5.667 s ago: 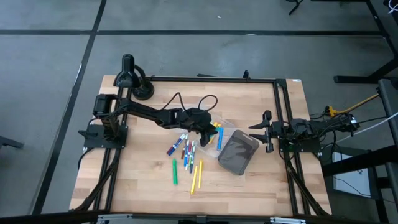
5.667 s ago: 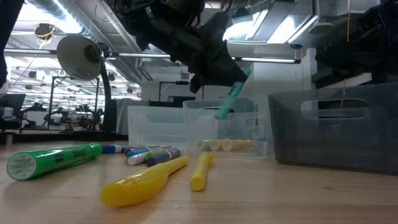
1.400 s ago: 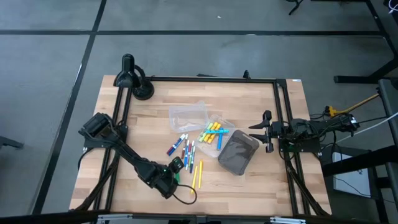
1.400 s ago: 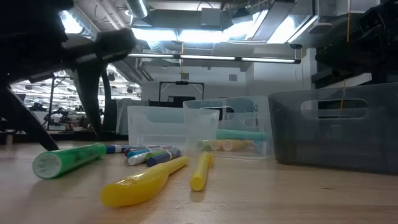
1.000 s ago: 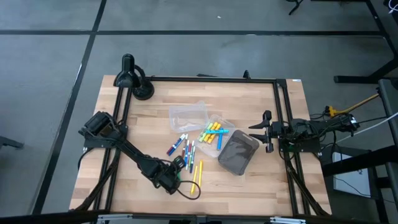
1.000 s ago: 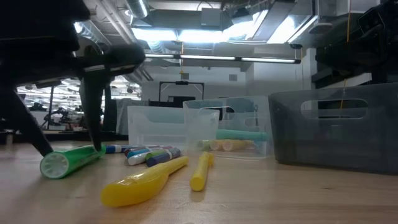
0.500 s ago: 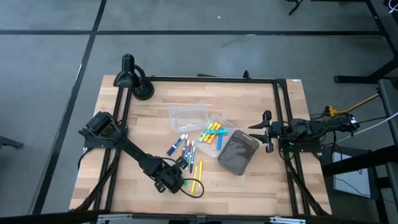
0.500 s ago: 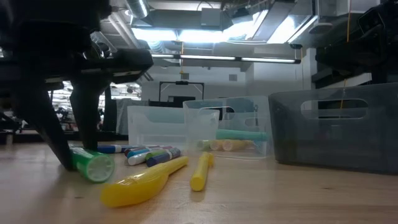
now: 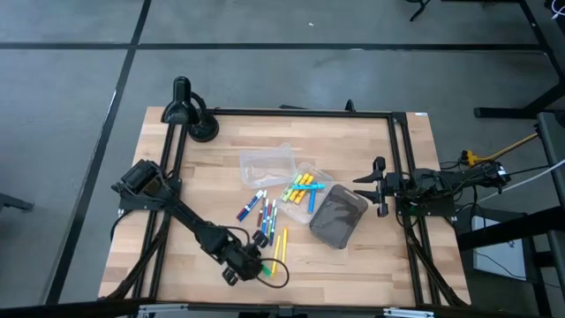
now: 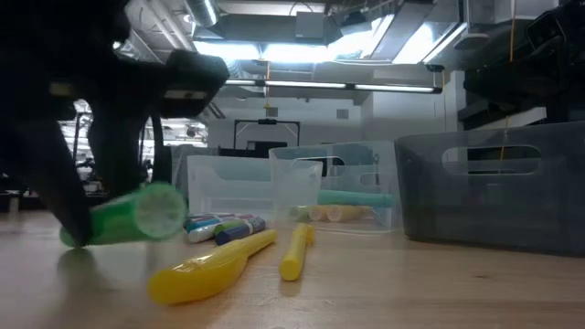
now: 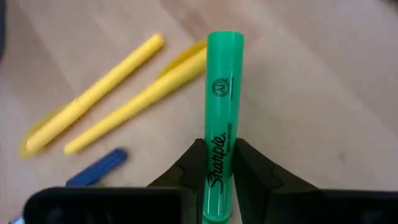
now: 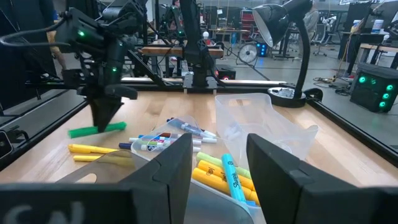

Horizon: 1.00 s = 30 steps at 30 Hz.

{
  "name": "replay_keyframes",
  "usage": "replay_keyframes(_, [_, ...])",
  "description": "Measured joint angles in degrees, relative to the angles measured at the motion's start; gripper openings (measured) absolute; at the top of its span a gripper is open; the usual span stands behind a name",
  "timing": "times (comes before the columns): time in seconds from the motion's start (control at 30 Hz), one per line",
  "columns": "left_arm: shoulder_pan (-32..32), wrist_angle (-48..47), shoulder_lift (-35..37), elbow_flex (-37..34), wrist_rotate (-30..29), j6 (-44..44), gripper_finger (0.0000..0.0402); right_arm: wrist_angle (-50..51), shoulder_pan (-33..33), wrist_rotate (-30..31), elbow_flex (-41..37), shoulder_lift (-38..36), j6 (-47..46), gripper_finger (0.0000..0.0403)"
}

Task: Pick & Place Markers
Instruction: Put the green highlighter pen into the right transparent bin

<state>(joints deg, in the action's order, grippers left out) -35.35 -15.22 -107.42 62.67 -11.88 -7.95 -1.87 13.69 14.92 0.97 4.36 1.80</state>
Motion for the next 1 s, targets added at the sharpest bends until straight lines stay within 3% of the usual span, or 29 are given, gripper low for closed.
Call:
replay_keyframes(0.63, [5.1,32.7,0.1,0.1,-1.3,-10.7,0.0051,0.0,0.0,0.0,0.0,0.0,0.0,0.0152])
replay_keyframes(1.0, [8.4,34.8,0.2,10.1,-9.5,-16.1,0.0051,0.0,0.0,0.0,0.0,0.0,0.0,0.0152])
